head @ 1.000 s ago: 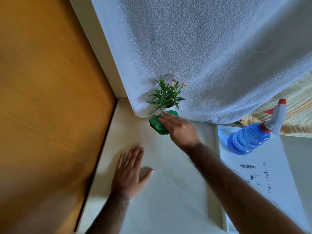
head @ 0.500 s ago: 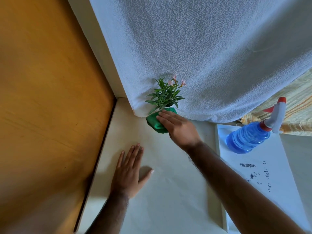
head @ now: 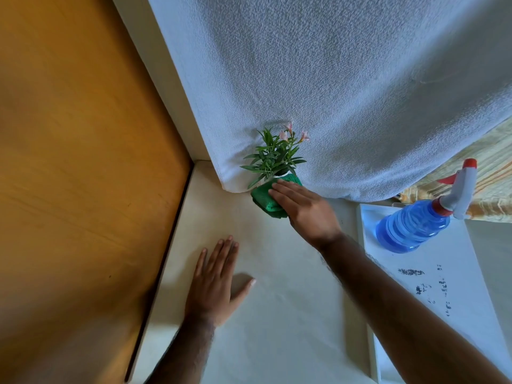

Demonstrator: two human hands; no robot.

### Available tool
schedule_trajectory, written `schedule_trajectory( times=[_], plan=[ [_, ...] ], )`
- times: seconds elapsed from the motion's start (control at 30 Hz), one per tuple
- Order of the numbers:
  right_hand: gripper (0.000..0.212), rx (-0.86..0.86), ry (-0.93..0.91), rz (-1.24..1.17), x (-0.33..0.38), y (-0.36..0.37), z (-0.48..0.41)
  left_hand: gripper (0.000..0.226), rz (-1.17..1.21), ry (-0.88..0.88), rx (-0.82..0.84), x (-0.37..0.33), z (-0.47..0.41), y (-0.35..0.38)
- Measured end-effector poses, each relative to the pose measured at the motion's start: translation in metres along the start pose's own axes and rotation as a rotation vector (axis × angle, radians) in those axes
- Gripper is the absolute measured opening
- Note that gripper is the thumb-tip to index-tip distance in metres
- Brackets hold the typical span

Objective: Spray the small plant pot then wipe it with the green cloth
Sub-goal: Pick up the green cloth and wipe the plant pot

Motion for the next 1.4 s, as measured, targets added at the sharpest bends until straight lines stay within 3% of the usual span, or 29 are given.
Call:
schedule_trajectory(
  times=[0.17,0.27,0.47,0.67,0.93,1.13,1.4],
  plan=[
    [0.039,0.055,0.098,-0.026,-0.014,0.007,0.010,0.091,0.006,0.003,0.003,0.001,-0.001,0.000],
    [0.051,0.079,0.159,-0.067,-0.015,0.007,0.019,0.090,0.008,0.000,0.006,0.000,0.000,-0.001],
    [0.064,-0.085,0.224,-0.095,-0.015,-0.005,0.002,0.090,0.003,0.001,0.012,0.000,-0.001,-0.001],
    [0.064,0.009,0.371,-0.144,-0.023,0.012,0.014,0.089,0.008,0.001,0.010,0.000,-0.001,-0.001],
    [0.064,-0.032,0.400,-0.196,-0.029,0.003,0.007,0.090,0.007,0.002,0.010,0.001,-0.001,0.000],
    [0.065,0.039,0.426,-0.168,-0.032,0.013,0.014,0.088,0.007,0.003,0.000,0.000,-0.001,-0.001],
    [0.062,-0.033,0.437,-0.212,-0.033,0.009,0.005,0.090,-0.008,0.006,0.013,-0.002,-0.002,-0.004]
  ],
)
Point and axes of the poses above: each hand's wrist, its own z-axis away from the middle knuckle, its own y-axis out of the palm, x = y × z, the point moved 4 cm from there along -z, towards the middle knuckle, and after that the axes turned 15 degrees about y, right-handed, at the moved point
